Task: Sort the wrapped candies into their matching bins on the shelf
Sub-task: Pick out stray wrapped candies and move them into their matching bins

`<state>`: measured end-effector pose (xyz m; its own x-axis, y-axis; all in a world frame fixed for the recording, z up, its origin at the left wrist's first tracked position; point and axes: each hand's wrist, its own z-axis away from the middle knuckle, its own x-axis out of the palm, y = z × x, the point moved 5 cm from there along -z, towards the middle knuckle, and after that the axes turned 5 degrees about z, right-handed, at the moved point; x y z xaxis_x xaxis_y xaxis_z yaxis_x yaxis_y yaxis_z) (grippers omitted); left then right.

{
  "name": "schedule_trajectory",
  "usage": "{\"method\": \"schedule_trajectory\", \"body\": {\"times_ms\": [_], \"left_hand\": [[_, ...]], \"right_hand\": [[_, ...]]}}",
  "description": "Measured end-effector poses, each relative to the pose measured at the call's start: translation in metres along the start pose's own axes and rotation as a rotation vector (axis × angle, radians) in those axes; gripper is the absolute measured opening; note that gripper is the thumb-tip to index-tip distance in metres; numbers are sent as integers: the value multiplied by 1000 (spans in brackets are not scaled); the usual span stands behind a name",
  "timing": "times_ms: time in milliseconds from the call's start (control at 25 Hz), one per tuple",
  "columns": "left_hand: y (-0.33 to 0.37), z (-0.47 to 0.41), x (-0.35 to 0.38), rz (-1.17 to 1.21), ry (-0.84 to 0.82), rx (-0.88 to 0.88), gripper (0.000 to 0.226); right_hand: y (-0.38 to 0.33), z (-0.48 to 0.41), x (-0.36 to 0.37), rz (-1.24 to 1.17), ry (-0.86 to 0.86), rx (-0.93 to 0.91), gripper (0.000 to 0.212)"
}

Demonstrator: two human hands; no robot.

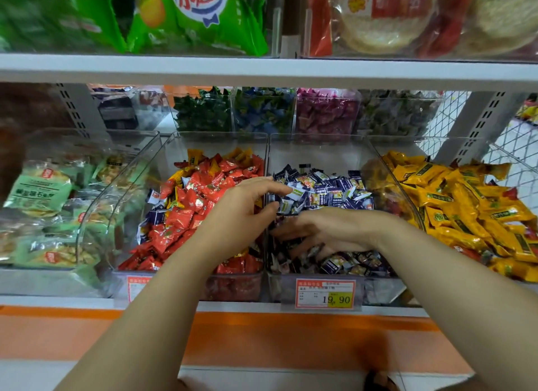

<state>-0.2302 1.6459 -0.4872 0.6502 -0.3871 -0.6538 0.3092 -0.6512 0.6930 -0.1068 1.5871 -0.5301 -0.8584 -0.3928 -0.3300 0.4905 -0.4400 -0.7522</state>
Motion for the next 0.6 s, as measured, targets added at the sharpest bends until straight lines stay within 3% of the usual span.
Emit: {"method": "schedule_trajectory", "body": {"times_ms": [280, 480, 600], "left_hand": [[-2, 0, 1, 11, -1, -6, 31], [-2, -1, 1, 4, -4, -1, 32], [-1, -1, 2, -1, 0, 10, 32]], "right_hand": [[-4, -5, -34, -12, 237, -121, 31], [-3, 13, -37, 9, 298, -184, 27], [0, 31, -41, 150, 356, -195, 26]]}}
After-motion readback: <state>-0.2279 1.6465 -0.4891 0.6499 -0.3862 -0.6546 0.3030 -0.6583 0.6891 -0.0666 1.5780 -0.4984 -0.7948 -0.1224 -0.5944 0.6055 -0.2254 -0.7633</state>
